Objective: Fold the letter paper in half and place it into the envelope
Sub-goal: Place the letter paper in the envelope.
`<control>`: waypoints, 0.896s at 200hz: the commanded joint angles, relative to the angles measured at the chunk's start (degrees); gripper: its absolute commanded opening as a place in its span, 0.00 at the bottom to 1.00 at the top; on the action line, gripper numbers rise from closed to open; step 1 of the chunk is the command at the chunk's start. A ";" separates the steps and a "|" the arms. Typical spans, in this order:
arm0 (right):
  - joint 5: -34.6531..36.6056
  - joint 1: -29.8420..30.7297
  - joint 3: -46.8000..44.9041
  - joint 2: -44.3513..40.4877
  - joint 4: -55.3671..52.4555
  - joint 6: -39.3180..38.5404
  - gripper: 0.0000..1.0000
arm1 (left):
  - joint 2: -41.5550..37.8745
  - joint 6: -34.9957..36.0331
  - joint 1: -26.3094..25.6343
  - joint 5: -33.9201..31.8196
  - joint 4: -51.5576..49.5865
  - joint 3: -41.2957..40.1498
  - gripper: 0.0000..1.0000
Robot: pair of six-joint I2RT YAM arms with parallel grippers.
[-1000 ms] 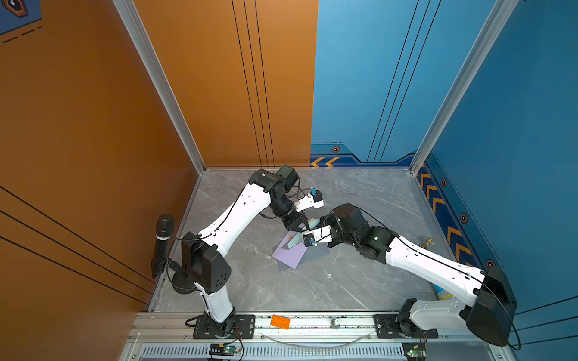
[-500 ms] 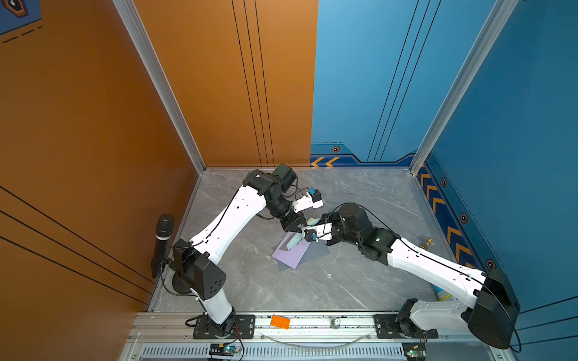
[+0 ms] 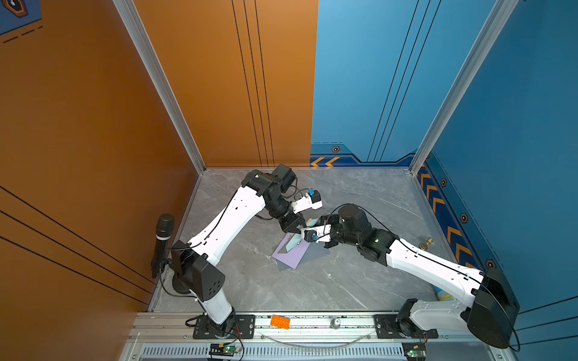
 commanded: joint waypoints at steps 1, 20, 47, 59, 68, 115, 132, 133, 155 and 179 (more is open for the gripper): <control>-0.96 0.57 -0.51 1.36 0.86 1.23 0.00 | -1.92 0.56 -0.15 0.95 -0.72 -1.01 0.00; 0.10 0.91 -0.97 1.79 1.69 1.00 0.01 | -1.94 0.64 -0.19 1.16 -0.73 -1.11 0.00; 0.39 0.99 -1.15 1.49 2.50 1.18 0.07 | -1.92 0.80 -0.15 1.11 -0.73 -1.29 0.00; 0.38 0.94 -1.31 1.21 2.54 1.31 0.07 | -2.05 0.74 -0.10 1.06 -0.73 -1.43 0.00; 0.42 1.02 -1.25 0.94 2.58 1.41 0.10 | -2.18 0.78 -0.08 0.98 -0.74 -1.46 0.00; 1.00 0.88 -2.19 -0.64 2.96 1.88 0.21 | -3.22 1.01 -0.10 1.14 -0.64 -2.08 0.00; 1.04 0.74 -2.49 -1.00 2.97 2.02 0.25 | -3.47 1.02 -0.10 1.33 -0.64 -2.17 0.00; 1.06 0.75 -2.45 -1.00 2.97 2.04 0.25 | -3.48 1.01 -0.10 1.37 -0.64 -2.17 0.00; 1.35 0.68 -2.63 -1.17 2.95 2.02 0.29 | -3.59 1.08 -0.10 1.51 -0.65 -2.17 0.00; 1.26 0.63 -2.59 -1.18 1.91 2.03 0.33 | -3.58 1.24 -0.10 1.46 -0.65 -2.32 0.00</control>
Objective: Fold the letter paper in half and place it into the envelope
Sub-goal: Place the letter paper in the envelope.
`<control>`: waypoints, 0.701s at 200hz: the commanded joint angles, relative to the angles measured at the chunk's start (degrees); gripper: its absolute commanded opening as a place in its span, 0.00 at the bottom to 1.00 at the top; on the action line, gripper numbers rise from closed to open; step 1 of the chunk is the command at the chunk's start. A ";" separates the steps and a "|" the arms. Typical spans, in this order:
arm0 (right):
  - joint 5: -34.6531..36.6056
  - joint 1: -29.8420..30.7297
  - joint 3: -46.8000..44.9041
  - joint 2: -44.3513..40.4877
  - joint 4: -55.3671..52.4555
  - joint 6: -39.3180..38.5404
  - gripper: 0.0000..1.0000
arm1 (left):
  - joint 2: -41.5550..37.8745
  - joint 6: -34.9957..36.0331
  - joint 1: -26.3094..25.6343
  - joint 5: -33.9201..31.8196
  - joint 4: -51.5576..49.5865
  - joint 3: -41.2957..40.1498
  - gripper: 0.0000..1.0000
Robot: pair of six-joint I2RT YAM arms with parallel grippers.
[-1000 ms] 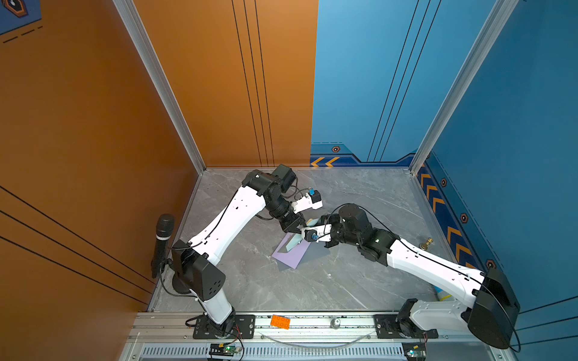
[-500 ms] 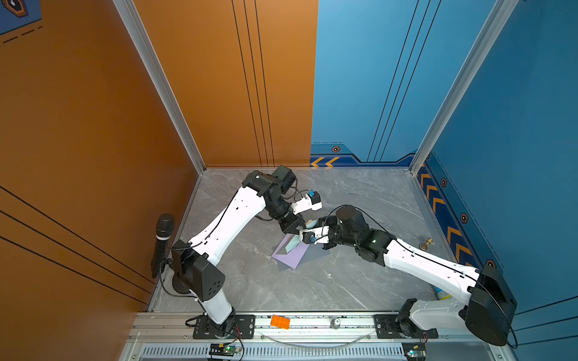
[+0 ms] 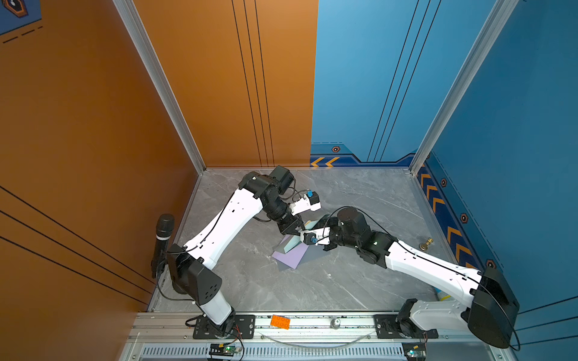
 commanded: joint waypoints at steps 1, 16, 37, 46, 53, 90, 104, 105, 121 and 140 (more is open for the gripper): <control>1.13 -0.12 -0.73 -1.00 0.03 1.00 0.33 | -1.55 1.20 -0.12 1.63 -0.69 -0.54 0.00; 1.09 -0.14 -0.65 -1.09 -0.38 1.01 0.35 | -1.55 1.20 -0.12 1.66 -0.69 -0.55 0.00; 1.21 -0.11 -0.66 -1.13 -0.41 1.06 0.37 | -1.68 1.38 -0.08 1.66 -0.69 -0.65 0.00; 1.22 -0.25 -0.60 -1.18 -0.41 1.07 0.38 | -1.80 1.52 -0.08 1.71 -0.69 -0.77 0.00; 1.26 -0.24 -0.63 -1.18 -0.47 0.99 0.39 | -1.75 1.55 -0.12 1.58 -0.69 -0.86 0.00; 0.80 -0.33 0.19 -2.85 -3.28 1.40 0.44 | -1.34 1.83 0.40 1.70 -0.60 -1.34 0.00; 0.48 -0.44 0.47 -4.17 -4.93 1.82 0.45 | -0.99 1.82 0.61 1.83 -0.51 -1.26 0.00; 0.39 -0.44 0.51 -4.30 -5.09 1.81 0.45 | -0.96 1.78 0.64 1.83 -0.47 -1.21 0.00; -0.13 -0.94 0.83 -5.79 -7.41 2.83 0.46 | -0.84 1.37 0.84 1.08 0.28 -1.08 0.00; -1.17 -1.60 0.27 -8.47 -9.97 4.81 0.47 | -1.43 0.52 1.27 0.26 2.27 -1.53 0.00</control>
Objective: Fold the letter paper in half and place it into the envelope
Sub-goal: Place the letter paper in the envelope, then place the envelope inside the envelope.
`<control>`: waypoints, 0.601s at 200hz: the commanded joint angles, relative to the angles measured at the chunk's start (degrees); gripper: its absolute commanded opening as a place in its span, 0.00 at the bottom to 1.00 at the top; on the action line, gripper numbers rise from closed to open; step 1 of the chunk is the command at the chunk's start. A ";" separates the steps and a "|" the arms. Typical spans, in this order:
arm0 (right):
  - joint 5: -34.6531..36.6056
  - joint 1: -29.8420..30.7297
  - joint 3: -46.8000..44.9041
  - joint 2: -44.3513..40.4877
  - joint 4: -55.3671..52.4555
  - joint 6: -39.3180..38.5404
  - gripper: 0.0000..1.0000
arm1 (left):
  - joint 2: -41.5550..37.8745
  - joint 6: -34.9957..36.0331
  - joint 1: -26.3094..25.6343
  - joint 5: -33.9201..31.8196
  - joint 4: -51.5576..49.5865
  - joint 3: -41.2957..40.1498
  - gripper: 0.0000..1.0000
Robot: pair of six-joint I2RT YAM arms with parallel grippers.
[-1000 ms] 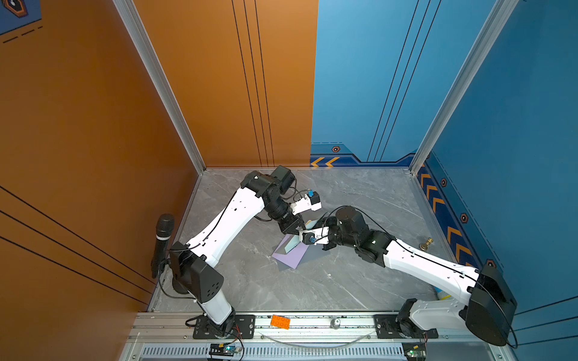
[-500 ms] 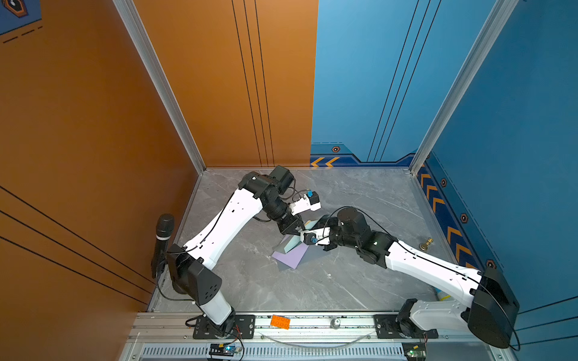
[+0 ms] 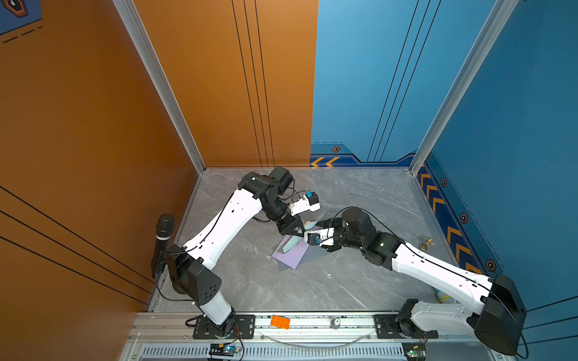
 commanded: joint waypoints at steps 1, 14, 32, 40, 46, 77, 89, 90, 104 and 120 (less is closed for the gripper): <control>-1.14 -0.89 0.23 -3.60 -4.78 3.49 0.47 | -1.16 -0.03 0.80 0.25 1.96 -0.83 0.00; -1.86 -1.37 -0.34 -5.96 -6.44 5.63 0.47 | -2.11 -1.22 1.20 -0.41 4.23 -1.85 0.00; -3.01 -1.81 -3.63 -10.87 -5.68 9.55 0.47 | -4.38 -5.20 1.47 -3.20 10.63 -4.33 0.00; -3.11 -1.85 -5.81 -13.88 -4.29 11.59 0.48 | -5.81 -7.39 1.54 -3.99 14.12 -6.01 0.00; -3.29 -1.94 -7.59 -16.40 -3.43 13.08 0.49 | -6.97 -8.62 1.56 -3.67 16.69 -7.62 0.00; -1.85 -4.67 -14.78 -29.86 1.38 27.73 0.57 | -13.22 -12.56 1.29 -3.66 28.01 -16.38 0.00; 0.38 -8.03 -16.82 -34.16 3.75 38.38 0.64 | -15.63 -15.80 1.38 -6.13 32.59 -20.08 0.00; 0.65 -8.28 -16.88 -34.50 3.90 39.43 0.64 | -15.79 -16.09 1.38 -6.28 32.97 -20.38 0.00; 5.87 -12.41 -16.26 -37.45 1.49 52.90 0.70 | -18.84 -20.78 1.12 -12.36 38.82 -25.14 0.00; 5.32 -17.62 -13.91 -38.59 -5.30 59.11 0.70 | -22.60 -23.12 1.03 -13.11 45.47 -31.29 0.00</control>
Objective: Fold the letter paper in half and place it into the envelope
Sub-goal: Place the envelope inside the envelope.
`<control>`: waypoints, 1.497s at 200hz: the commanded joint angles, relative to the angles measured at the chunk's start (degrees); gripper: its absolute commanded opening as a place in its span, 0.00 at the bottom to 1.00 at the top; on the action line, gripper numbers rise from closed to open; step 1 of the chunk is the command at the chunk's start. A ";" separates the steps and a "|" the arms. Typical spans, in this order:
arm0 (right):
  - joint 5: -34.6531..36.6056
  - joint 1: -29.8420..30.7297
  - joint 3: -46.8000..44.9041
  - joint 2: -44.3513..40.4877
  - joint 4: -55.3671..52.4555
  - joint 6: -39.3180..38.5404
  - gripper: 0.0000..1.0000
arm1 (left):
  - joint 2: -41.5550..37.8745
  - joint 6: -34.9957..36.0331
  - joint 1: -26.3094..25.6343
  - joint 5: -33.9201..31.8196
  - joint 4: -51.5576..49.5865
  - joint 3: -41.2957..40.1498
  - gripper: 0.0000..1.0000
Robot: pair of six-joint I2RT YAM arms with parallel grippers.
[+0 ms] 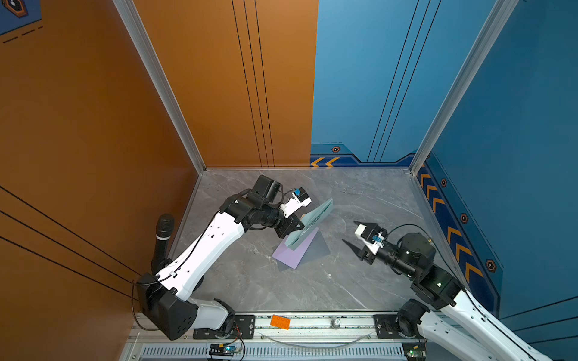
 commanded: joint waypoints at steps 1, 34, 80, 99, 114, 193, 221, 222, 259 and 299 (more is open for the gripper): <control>3.41 -5.69 2.22 -1.78 -4.92 20.71 0.71 | -4.58 -7.27 -0.20 -5.70 13.48 -7.02 0.00; -3.35 -11.89 4.13 2.01 -7.48 28.24 0.74 | -9.41 -11.68 -0.35 -8.74 23.63 -15.74 0.00; -13.50 -12.45 6.92 18.33 -2.56 35.89 0.58 | -8.00 -16.26 -0.53 -11.18 29.62 -23.09 0.00; -13.54 -10.03 7.86 24.32 -1.28 35.12 0.50 | -6.59 -18.43 -0.34 -9.93 32.70 -25.30 0.00; -11.28 -7.52 7.90 28.18 0.55 35.25 0.45 | -6.58 -20.73 0.40 -7.10 38.14 -27.85 0.00; -9.59 1.12 11.39 46.64 10.28 36.17 0.10 | -4.09 -27.33 4.20 7.51 44.34 -31.44 0.00; -8.89 2.91 14.03 50.83 10.41 35.88 0.05 | 0.39 -30.18 4.67 10.11 45.22 -31.87 0.00; -8.89 2.96 14.07 50.93 10.40 35.88 0.05 | 0.49 -30.29 4.67 10.16 45.33 -31.94 0.00; -9.30 3.54 15.76 54.63 10.05 35.58 0.04 | 3.33 -32.17 6.22 6.86 45.78 -33.97 0.00; -8.86 4.96 16.88 58.93 9.04 35.32 0.03 | 6.83 -31.76 8.36 3.48 43.15 -34.48 0.00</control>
